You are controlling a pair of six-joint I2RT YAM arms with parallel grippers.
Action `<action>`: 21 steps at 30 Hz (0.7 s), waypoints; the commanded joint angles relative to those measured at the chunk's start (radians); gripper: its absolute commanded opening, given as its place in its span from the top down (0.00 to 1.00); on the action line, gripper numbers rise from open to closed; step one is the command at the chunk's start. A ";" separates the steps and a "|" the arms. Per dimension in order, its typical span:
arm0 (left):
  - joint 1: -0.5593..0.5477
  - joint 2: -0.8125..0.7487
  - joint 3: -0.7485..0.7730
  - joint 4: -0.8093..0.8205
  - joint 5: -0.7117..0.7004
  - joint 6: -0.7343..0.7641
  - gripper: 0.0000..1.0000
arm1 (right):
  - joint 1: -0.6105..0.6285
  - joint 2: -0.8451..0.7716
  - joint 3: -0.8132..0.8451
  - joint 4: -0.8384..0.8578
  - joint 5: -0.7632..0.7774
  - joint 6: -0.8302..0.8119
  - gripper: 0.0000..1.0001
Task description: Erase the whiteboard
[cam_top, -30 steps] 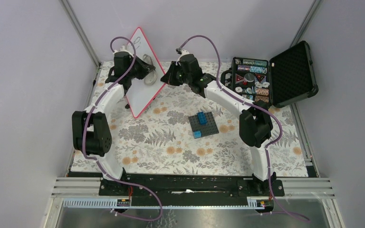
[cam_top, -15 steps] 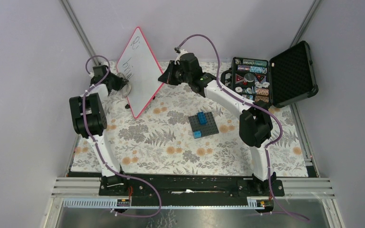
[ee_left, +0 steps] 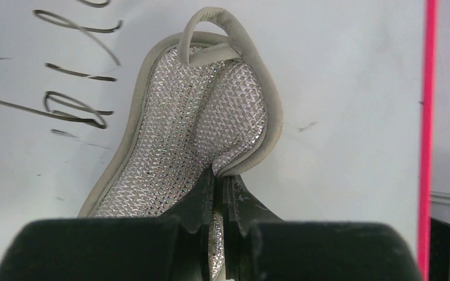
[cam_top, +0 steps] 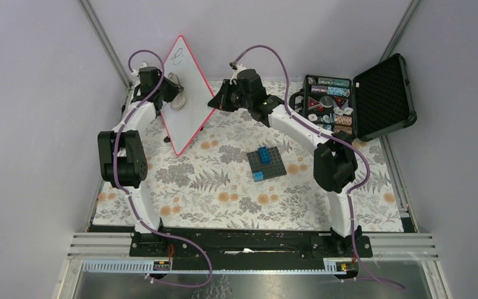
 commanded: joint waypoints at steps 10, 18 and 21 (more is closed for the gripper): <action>0.187 0.256 0.018 -0.081 0.004 -0.015 1.00 | 0.061 0.035 0.036 0.109 -0.329 -0.037 1.00; 0.149 0.249 0.132 -0.104 0.058 -0.005 1.00 | 0.061 0.048 0.045 0.109 -0.341 -0.030 1.00; 0.080 0.211 0.188 -0.097 0.087 -0.001 1.00 | 0.059 0.050 0.049 0.109 -0.355 -0.024 1.00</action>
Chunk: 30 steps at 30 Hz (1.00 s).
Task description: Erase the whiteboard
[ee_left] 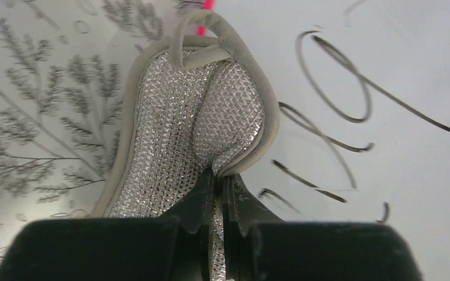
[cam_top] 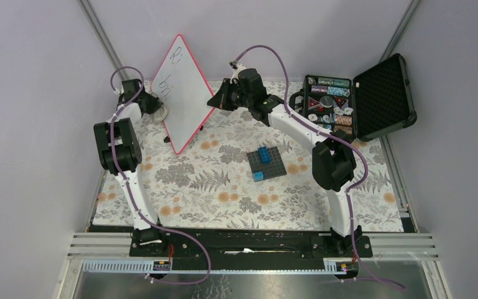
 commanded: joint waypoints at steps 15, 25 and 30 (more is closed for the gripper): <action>-0.079 0.046 0.158 0.002 0.028 -0.047 1.00 | 0.053 -0.005 0.005 0.095 -0.359 -0.008 1.00; 0.012 0.128 0.187 -0.061 -0.033 -0.002 1.00 | 0.052 0.011 0.006 0.100 -0.371 0.001 1.00; -0.085 0.089 0.253 0.004 0.045 -0.009 1.00 | 0.052 0.039 0.053 0.098 -0.399 0.020 1.00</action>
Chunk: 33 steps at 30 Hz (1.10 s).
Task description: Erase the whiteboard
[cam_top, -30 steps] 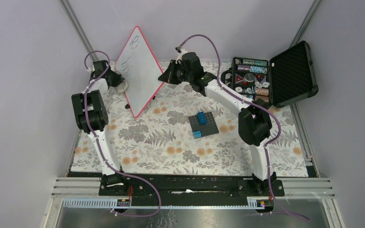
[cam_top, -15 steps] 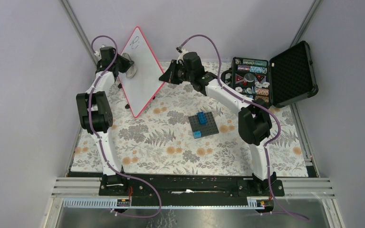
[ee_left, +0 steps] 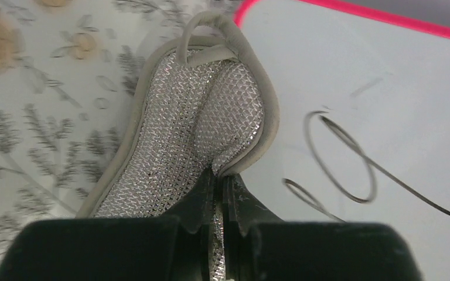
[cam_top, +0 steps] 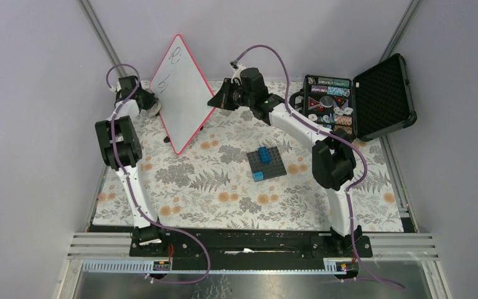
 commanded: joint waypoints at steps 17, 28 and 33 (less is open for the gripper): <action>-0.108 0.026 0.068 0.296 0.080 -0.153 1.00 | 0.070 0.049 0.093 0.030 -0.355 -0.004 1.00; 0.002 0.179 0.169 0.247 0.049 -0.132 1.00 | 0.076 0.086 0.157 -0.026 -0.360 -0.021 1.00; -0.038 0.183 0.242 0.246 0.083 -0.141 1.00 | 0.079 0.105 0.175 -0.031 -0.372 -0.018 1.00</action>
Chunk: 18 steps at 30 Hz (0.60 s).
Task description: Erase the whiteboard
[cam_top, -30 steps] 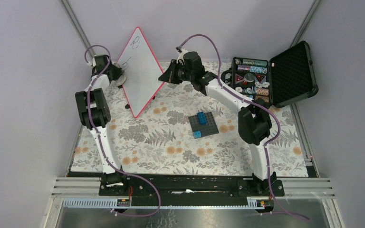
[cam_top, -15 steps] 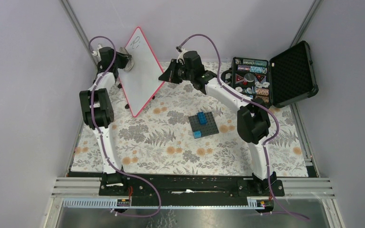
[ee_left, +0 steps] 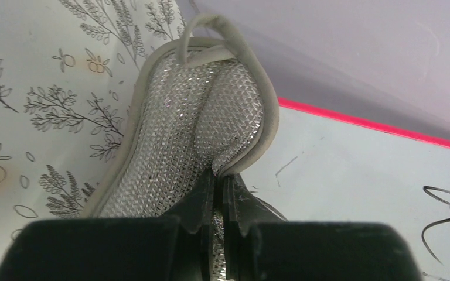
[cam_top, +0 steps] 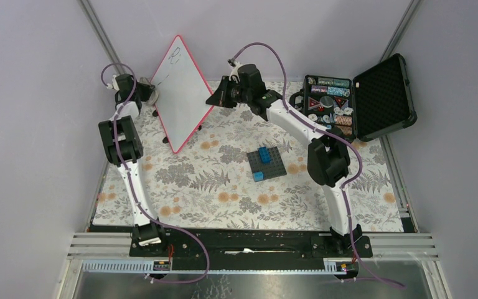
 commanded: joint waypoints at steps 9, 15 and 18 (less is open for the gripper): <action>-0.183 -0.078 0.151 0.160 0.094 -0.066 1.00 | 0.090 0.027 0.038 0.051 -0.347 -0.042 1.00; -0.216 -0.131 0.072 0.282 0.081 -0.128 1.00 | 0.089 0.017 0.031 0.050 -0.347 -0.049 1.00; -0.206 -0.132 0.029 0.305 0.068 -0.114 1.00 | 0.091 0.019 0.027 0.051 -0.347 -0.049 1.00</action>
